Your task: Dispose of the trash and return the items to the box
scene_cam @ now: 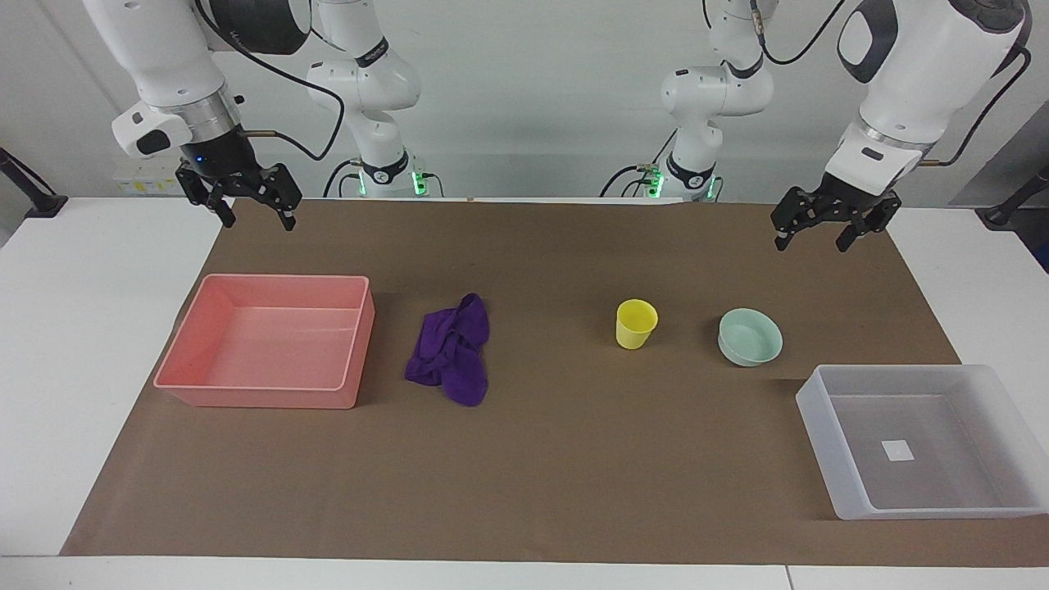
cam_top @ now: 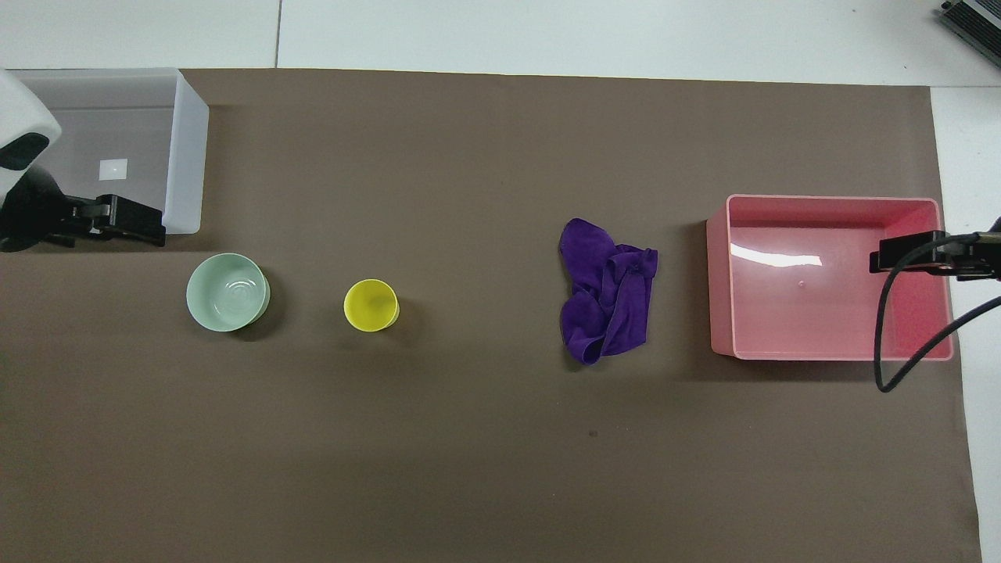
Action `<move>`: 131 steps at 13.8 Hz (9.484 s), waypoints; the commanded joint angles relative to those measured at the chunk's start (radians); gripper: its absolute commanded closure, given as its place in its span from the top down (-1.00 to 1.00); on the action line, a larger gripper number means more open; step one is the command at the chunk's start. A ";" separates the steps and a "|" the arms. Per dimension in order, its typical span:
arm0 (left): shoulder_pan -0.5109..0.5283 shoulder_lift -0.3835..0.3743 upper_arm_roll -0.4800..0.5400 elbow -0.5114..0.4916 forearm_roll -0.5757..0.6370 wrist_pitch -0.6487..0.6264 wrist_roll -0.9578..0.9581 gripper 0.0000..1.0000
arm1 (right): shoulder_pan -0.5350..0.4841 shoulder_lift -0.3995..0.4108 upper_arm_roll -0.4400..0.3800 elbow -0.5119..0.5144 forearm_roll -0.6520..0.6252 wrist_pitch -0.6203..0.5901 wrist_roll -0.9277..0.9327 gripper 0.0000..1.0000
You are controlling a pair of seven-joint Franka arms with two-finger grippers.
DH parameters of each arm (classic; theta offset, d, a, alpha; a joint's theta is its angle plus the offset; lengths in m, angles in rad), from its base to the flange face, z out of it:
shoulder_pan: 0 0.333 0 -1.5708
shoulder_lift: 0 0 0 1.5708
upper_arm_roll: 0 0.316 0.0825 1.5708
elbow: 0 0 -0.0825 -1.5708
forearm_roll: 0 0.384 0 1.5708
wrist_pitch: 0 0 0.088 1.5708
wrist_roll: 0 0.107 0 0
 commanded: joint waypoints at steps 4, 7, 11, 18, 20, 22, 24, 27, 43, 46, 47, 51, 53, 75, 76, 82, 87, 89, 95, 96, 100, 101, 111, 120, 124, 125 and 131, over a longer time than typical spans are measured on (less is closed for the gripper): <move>-0.002 -0.036 -0.002 -0.070 0.018 0.106 -0.001 1.00 | -0.005 -0.022 0.003 -0.032 0.003 0.026 0.013 1.00; 0.021 -0.010 0.000 -0.085 0.018 0.169 0.067 1.00 | -0.008 -0.022 0.002 -0.030 0.003 0.023 0.013 1.00; 0.048 0.017 0.002 -0.160 0.018 0.273 0.107 1.00 | -0.009 -0.022 0.002 -0.032 0.003 0.023 0.013 1.00; 0.108 0.034 -0.002 -0.465 0.017 0.615 0.125 1.00 | -0.016 -0.039 0.002 -0.065 0.003 0.023 0.010 1.00; 0.111 0.051 -0.002 -0.505 0.017 0.680 0.127 1.00 | -0.016 -0.041 0.002 -0.067 0.003 0.022 0.011 1.00; 0.114 0.060 -0.002 -0.528 0.017 0.694 0.142 1.00 | -0.016 -0.039 0.003 -0.067 0.003 0.017 -0.001 1.00; 0.116 0.101 -0.002 -0.528 0.017 0.738 0.145 1.00 | -0.002 -0.038 0.003 -0.070 0.003 0.020 -0.002 1.00; 0.133 0.145 -0.005 -0.531 0.017 0.755 0.150 1.00 | 0.000 -0.042 0.006 -0.088 0.001 0.023 -0.005 1.00; 0.125 0.137 -0.009 -0.432 -0.063 0.593 0.151 -1.00 | 0.334 0.343 0.040 -0.101 -0.113 0.515 0.283 1.00; 0.133 0.141 -0.006 -0.290 -0.062 0.492 0.173 -1.00 | 0.351 0.425 0.040 -0.107 -0.137 0.629 0.332 1.00; 0.140 0.146 -0.008 -0.248 -0.065 0.481 0.173 -1.00 | 0.362 0.450 0.040 -0.107 -0.137 0.652 0.338 1.00; 0.162 0.238 0.002 -0.048 -0.057 0.491 0.168 -1.00 | 0.388 0.461 0.040 -0.171 -0.150 0.669 0.346 1.00; 0.185 0.282 0.002 0.007 -0.039 0.502 0.173 -1.00 | 0.394 0.446 0.040 -0.211 -0.150 0.672 0.346 1.00; 0.371 0.729 -0.014 0.369 0.020 0.519 0.420 -1.00 | 0.259 0.180 0.028 -0.082 -0.098 0.302 0.351 -1.00; 0.371 0.729 -0.014 0.371 0.020 0.502 0.420 -1.00 | 0.220 0.171 0.028 -0.084 -0.098 0.302 0.300 -1.00; 0.364 0.726 -0.017 0.387 0.026 0.472 0.438 0.22 | 0.017 0.127 0.028 -0.171 -0.097 0.314 0.039 -1.00; 0.346 0.637 -0.024 0.389 0.061 0.429 0.443 1.00 | -0.028 0.136 0.028 -0.268 -0.097 0.423 0.030 -1.00; 0.293 0.541 -0.023 0.326 0.060 0.396 0.440 1.00 | -0.028 0.134 0.028 -0.304 -0.089 0.439 0.031 -1.00; 0.171 0.237 -0.026 -0.023 0.057 0.390 0.363 1.00 | -0.048 0.137 0.028 -0.383 -0.086 0.528 0.034 -1.00; 0.142 0.206 -0.026 -0.062 0.055 0.375 0.340 1.00 | -0.049 0.139 0.028 -0.394 -0.086 0.540 0.036 -1.00; -0.014 0.111 -0.025 -0.207 0.055 0.378 0.165 1.00 | -0.104 0.172 0.028 -0.420 -0.084 0.612 -0.013 -1.00; -0.043 0.109 -0.026 -0.220 0.055 0.392 0.118 1.00 | -0.108 0.174 0.028 -0.420 -0.084 0.614 -0.013 -1.00; -0.246 0.028 -0.026 -0.583 0.055 0.724 -0.073 1.00 | -0.020 0.098 0.043 -0.221 -0.081 0.365 0.059 1.00; -0.266 0.040 -0.029 -0.682 0.054 0.855 -0.116 -1.00 | -0.023 -0.024 0.026 -0.010 0.014 -0.044 0.070 1.00; -0.261 0.043 -0.028 -0.636 0.047 0.814 -0.111 -1.00 | -0.025 -0.051 0.025 -0.064 0.012 -0.040 0.068 1.00; -0.255 0.043 -0.026 -0.608 0.047 0.779 -0.105 -1.00 | -0.025 -0.051 0.025 -0.064 0.012 -0.038 0.065 1.00; -0.101 0.048 -0.015 -0.389 0.049 0.617 0.002 -1.00 | -0.023 -0.024 0.023 0.002 -0.005 -0.067 0.068 1.00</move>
